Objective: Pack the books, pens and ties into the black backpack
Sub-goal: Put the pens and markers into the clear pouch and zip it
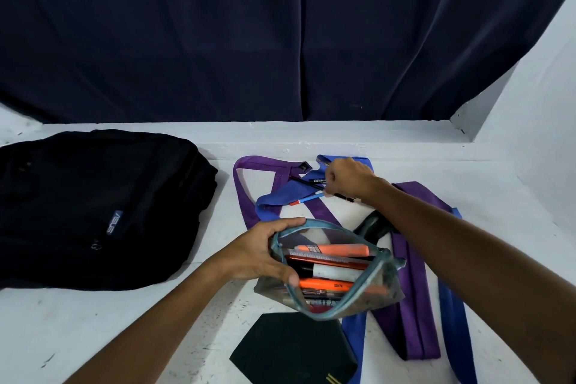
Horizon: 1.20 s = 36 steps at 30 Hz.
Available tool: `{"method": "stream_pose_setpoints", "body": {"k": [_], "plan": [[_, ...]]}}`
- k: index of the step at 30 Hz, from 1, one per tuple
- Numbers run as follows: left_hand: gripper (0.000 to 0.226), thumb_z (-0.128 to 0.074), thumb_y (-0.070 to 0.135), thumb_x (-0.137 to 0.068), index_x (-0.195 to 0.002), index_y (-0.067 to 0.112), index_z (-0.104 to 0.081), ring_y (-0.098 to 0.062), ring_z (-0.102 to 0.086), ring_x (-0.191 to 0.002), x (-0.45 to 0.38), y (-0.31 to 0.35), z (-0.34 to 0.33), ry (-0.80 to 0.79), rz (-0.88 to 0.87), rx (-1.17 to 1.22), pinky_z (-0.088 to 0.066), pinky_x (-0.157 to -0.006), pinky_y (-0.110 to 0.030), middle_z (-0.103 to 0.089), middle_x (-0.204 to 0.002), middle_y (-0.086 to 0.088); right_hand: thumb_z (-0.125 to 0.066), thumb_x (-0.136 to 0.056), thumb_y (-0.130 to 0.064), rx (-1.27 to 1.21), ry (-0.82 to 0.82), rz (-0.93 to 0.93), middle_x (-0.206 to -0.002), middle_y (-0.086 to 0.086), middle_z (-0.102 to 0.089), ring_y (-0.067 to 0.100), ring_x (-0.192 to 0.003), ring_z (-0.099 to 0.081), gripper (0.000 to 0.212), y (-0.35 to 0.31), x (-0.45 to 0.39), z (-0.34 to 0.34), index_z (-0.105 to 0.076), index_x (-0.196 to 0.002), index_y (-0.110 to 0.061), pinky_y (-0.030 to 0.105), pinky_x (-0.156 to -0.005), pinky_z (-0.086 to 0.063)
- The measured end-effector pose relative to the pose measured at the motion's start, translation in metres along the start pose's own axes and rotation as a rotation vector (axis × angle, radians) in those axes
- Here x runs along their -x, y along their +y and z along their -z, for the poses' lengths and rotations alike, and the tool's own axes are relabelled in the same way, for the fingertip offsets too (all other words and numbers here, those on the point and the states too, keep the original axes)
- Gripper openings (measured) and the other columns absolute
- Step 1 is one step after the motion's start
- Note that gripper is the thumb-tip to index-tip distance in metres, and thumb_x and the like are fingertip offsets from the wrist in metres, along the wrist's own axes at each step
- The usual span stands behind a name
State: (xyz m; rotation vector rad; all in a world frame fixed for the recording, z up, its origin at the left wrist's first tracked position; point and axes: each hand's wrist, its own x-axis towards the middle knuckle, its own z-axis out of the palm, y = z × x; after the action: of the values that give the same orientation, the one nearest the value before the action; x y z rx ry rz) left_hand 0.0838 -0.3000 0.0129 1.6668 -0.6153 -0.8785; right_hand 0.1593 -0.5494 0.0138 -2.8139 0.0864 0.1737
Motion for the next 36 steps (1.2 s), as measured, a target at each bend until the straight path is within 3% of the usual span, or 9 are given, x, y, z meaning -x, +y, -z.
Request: {"method": "stream_pose_setpoints", "body": {"k": [3, 10, 15, 18, 21, 24, 27, 30, 36], "plan": [[0.098, -0.092, 0.031, -0.055, -0.140, 0.011, -0.046, -0.026, -0.058, -0.124, 0.000, -0.001, 0.001, -0.015, -0.019, 0.007, -0.047, -0.104, -0.047, -0.062, -0.132, -0.011, -0.069, -0.083, -0.020, -0.132, 0.051, 0.024, -0.088, 0.006, -0.071, 0.027, -0.083, -0.067, 0.010, -0.009, -0.012, -0.001, -0.072, -0.078, -0.012, 0.036, -0.071, -0.054], [0.082, -0.088, 0.018, -0.059, -0.134, 0.020, -0.055, -0.029, -0.059, -0.123, -0.003, -0.003, 0.003, -0.022, -0.058, 0.046, -0.049, -0.102, -0.043, -0.063, -0.131, -0.012, -0.078, -0.079, -0.026, -0.043, -0.036, -0.047, -0.096, 0.011, -0.067, 0.031, -0.091, -0.065, 0.021, -0.021, -0.029, -0.015, -0.062, -0.083, -0.013, 0.035, -0.071, -0.050], [0.082, -0.084, 0.013, -0.061, -0.136, 0.014, -0.052, -0.029, -0.059, -0.122, -0.004, -0.005, 0.004, -0.029, -0.071, 0.049, -0.049, -0.103, -0.043, -0.063, -0.131, -0.012, -0.077, -0.077, -0.011, -0.317, -0.058, -0.038, -0.086, 0.013, -0.073, 0.021, -0.083, -0.066, 0.013, -0.017, -0.029, -0.003, -0.071, -0.078, 0.000, 0.035, -0.074, -0.054], [0.082, -0.085, 0.018, -0.062, -0.137, 0.013, -0.051, -0.030, -0.059, -0.123, -0.005, -0.004, 0.005, -0.051, -0.076, 0.054, -0.050, -0.101, -0.042, -0.062, -0.131, -0.013, -0.072, -0.082, -0.005, -0.524, -0.017, 0.007, -0.057, -0.003, -0.065, 0.003, -0.052, -0.055, 0.012, -0.022, -0.009, 0.025, -0.071, -0.070, -0.007, 0.018, -0.052, -0.042], [0.089, -0.088, 0.029, -0.058, -0.138, 0.018, -0.049, -0.026, -0.059, -0.123, -0.006, -0.005, 0.007, -0.045, -0.066, 0.030, -0.050, -0.101, -0.040, -0.062, -0.132, -0.009, -0.069, -0.085, -0.005, -0.617, -0.078, 0.028, -0.064, 0.012, -0.063, 0.014, -0.048, -0.048, 0.009, -0.027, 0.017, 0.049, -0.070, -0.076, -0.002, 0.018, -0.039, -0.037], [0.104, -0.092, 0.033, -0.055, -0.144, 0.013, -0.042, -0.028, -0.058, -0.125, -0.007, -0.009, 0.009, -0.047, -0.031, 0.043, -0.047, -0.104, -0.047, -0.061, -0.134, -0.011, -0.067, -0.080, -0.002, -0.397, -0.122, 0.020, -0.067, 0.016, -0.063, 0.022, -0.053, -0.052, 0.006, -0.025, 0.034, 0.059, -0.068, -0.083, 0.004, 0.023, -0.043, -0.041], [0.098, -0.090, 0.027, -0.057, -0.142, 0.013, -0.044, -0.028, -0.059, -0.124, -0.007, -0.008, 0.009, -0.081, -0.036, 0.048, -0.051, -0.100, -0.039, -0.062, -0.133, -0.011, -0.062, -0.079, -0.007, -0.076, -0.120, -0.036, -0.082, 0.017, -0.069, 0.029, -0.073, -0.064, 0.011, -0.021, 0.044, 0.061, -0.064, -0.085, 0.002, 0.033, -0.063, -0.050], [0.103, -0.092, 0.033, -0.053, -0.143, 0.016, -0.043, -0.026, -0.060, -0.123, -0.007, -0.005, 0.009, -0.088, -0.022, 0.031, -0.050, -0.101, -0.040, -0.063, -0.132, -0.009, -0.061, -0.079, -0.005, -0.041, -0.171, -0.068, -0.088, 0.021, -0.071, 0.026, -0.070, -0.059, 0.015, -0.018, 0.052, 0.065, -0.066, -0.088, 0.006, 0.030, -0.062, -0.044], [0.108, -0.093, 0.038, -0.050, -0.143, 0.018, -0.042, -0.022, -0.060, -0.122, -0.005, -0.006, 0.010, -0.068, -0.007, -0.002, -0.051, -0.100, -0.040, -0.064, -0.131, -0.005, -0.059, -0.086, 0.005, -0.678, -0.101, 0.115, -0.068, 0.010, -0.069, 0.014, -0.055, -0.059, 0.004, -0.041, 0.082, 0.083, -0.061, -0.082, 0.004, 0.021, -0.046, -0.042]]}}
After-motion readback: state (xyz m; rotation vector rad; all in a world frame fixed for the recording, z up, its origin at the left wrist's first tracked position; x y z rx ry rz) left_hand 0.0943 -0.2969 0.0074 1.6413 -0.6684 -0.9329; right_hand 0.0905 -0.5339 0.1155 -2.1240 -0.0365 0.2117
